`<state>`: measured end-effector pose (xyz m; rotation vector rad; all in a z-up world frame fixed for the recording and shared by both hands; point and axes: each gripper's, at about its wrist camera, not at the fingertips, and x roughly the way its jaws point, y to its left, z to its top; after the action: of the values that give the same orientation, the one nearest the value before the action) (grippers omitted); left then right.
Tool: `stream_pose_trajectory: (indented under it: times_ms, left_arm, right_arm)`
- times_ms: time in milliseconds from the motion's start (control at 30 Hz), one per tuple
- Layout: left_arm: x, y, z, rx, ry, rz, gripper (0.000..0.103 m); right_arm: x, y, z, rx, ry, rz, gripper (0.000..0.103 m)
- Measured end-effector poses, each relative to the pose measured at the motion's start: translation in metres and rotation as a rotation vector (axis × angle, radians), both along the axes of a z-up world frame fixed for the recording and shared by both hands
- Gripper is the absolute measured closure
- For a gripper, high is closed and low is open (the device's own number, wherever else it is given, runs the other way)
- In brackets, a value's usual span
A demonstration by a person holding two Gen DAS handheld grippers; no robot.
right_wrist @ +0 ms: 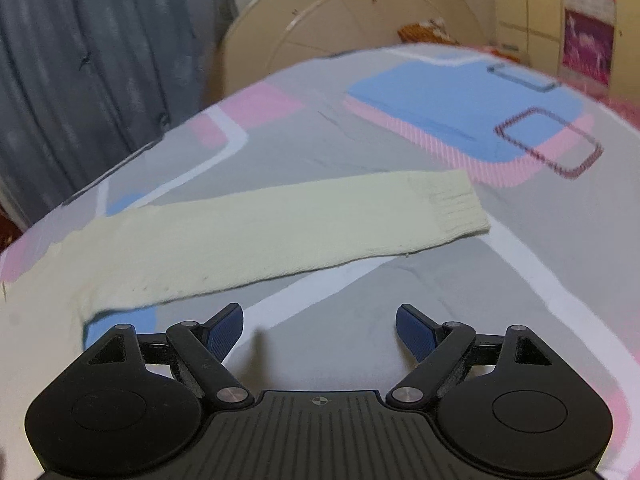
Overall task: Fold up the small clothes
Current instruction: 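Move the right tool to the sleeve cuff and grasp it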
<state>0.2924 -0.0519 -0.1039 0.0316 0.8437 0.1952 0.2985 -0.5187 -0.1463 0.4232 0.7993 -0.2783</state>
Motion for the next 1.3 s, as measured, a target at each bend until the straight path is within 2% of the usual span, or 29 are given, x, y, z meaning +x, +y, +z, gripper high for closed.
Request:
stream_pose_trajectory:
  times_ms: [67,167,300,433,500,567,667,733,1000,1133,1300]
  left_arm:
    - [0.007,0.001,-0.005,0.014,0.001,0.003,0.002]
    - [0.017,0.001,-0.01,0.03,0.007,-0.001,0.002]
    - [0.025,0.005,-0.013,0.004,0.008,0.004,0.003]
    - [0.03,0.008,-0.015,-0.04,0.002,-0.005,0.003]
    - [0.032,0.006,-0.016,-0.036,-0.001,-0.011,0.003]
    - [0.032,0.004,-0.016,-0.02,-0.007,-0.018,0.003]
    - [0.033,0.002,-0.014,-0.018,-0.016,-0.034,0.003]
    - [0.035,0.001,-0.012,-0.018,-0.021,-0.042,0.003]
    - [0.039,0.01,-0.002,-0.027,-0.041,-0.05,0.003]
    - [0.037,0.022,0.003,-0.033,-0.061,-0.043,0.004]
    - [0.036,0.042,0.01,-0.033,-0.083,-0.016,0.004]
  right_arm:
    - [0.008,-0.004,-0.005,0.011,0.011,-0.011,0.025]
    - [0.021,-0.009,-0.008,-0.01,0.005,-0.022,0.027]
    - [0.033,-0.016,-0.005,-0.022,-0.016,-0.053,0.028]
    - [0.039,-0.031,-0.004,-0.004,-0.05,-0.119,0.053]
    - [0.041,-0.036,-0.004,0.013,-0.07,-0.137,0.06]
    - [0.044,-0.04,-0.005,0.028,-0.087,-0.15,0.074]
    - [0.044,-0.04,-0.002,0.04,-0.11,-0.147,0.088]
    - [0.044,-0.034,0.001,0.03,-0.119,-0.125,0.093]
    - [0.056,0.003,0.035,-0.002,-0.228,0.033,0.096]
    - [0.068,0.05,0.057,0.027,-0.288,0.16,0.096]
    - [0.086,0.14,0.075,0.083,-0.328,0.363,0.096]
